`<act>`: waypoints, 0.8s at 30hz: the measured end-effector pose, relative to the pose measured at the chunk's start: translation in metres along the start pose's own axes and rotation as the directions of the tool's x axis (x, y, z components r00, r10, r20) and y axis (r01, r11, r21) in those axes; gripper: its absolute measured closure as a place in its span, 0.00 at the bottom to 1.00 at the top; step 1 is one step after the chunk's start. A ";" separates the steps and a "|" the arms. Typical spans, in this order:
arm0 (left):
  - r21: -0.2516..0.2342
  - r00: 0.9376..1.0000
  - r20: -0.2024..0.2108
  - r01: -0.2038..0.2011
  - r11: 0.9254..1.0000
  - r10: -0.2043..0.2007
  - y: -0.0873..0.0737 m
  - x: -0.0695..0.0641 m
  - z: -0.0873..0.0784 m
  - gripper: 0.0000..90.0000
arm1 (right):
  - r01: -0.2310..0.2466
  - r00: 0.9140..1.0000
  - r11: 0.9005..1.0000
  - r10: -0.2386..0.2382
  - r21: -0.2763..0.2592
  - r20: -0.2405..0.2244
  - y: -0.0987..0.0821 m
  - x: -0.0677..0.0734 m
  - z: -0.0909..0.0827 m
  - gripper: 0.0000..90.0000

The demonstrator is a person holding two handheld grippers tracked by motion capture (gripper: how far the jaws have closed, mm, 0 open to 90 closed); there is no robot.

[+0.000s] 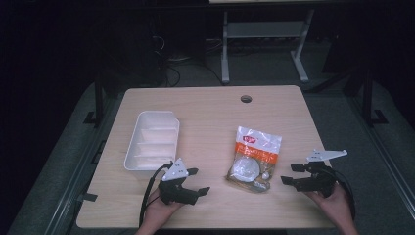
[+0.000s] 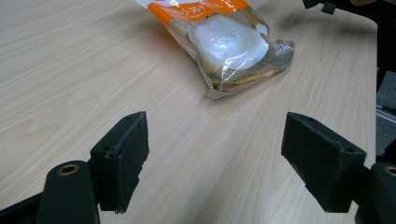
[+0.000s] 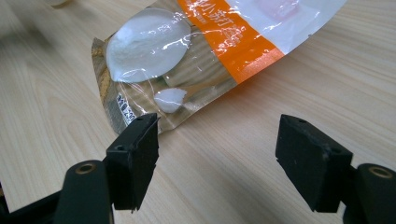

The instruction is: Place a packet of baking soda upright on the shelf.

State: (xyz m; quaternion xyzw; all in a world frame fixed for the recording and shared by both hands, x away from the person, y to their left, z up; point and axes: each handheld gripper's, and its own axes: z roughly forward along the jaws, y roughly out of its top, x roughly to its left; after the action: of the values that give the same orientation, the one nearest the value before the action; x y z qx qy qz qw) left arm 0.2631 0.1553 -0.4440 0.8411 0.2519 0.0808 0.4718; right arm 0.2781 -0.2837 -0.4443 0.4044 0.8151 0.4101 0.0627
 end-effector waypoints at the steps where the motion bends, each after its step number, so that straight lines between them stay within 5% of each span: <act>1: 0.000 1.000 0.000 0.000 1.000 0.000 0.000 0.000 0.000 0.26 | -0.002 1.000 1.000 0.002 -0.001 0.000 0.000 0.000 0.000 0.32; 14: -0.012 1.000 0.013 -0.021 1.000 0.021 0.006 -0.003 0.005 0.37 | -0.017 1.000 1.000 0.017 -0.011 0.008 0.000 -0.002 -0.002 0.33; 22: 0.003 0.999 0.037 -0.024 1.000 0.024 0.024 -0.001 0.018 0.59 | -0.056 0.998 0.997 0.057 -0.050 0.012 0.004 -0.004 -0.006 0.33; 24: 0.020 0.998 0.060 -0.035 0.999 0.034 0.029 -0.001 0.028 0.77 | -0.080 0.997 0.996 0.080 -0.048 0.006 0.010 -0.007 -0.004 0.33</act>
State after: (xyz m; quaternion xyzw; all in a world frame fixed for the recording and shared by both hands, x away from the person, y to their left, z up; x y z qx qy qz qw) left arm 0.2827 0.1215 -0.4353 0.8522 0.2239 0.0614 0.4688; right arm 0.2870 -0.2884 -0.4363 0.4367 0.7879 0.4301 0.0591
